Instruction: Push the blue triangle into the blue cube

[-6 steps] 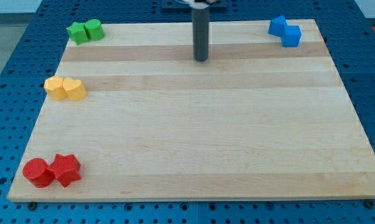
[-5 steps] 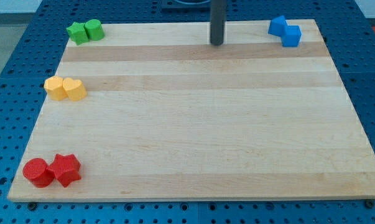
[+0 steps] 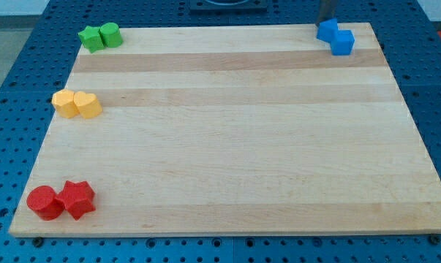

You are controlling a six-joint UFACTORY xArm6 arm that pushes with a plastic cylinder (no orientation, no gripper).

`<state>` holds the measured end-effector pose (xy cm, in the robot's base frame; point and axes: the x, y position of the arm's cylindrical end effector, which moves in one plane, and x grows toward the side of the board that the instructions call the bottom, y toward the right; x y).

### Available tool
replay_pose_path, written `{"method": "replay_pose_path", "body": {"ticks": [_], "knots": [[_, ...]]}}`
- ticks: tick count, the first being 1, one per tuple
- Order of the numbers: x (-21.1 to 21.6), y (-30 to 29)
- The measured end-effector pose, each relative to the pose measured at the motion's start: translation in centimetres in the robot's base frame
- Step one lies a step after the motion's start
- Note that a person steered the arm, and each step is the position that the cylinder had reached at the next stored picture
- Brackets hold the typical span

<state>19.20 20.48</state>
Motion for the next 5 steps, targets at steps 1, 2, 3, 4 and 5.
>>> {"method": "replay_pose_path", "body": {"ticks": [1, 2, 3, 4, 5], "knots": [[0.1, 1.6], [0.5, 2.0], [1.7, 2.0], [3.1, 1.9], [5.2, 1.9]]}}
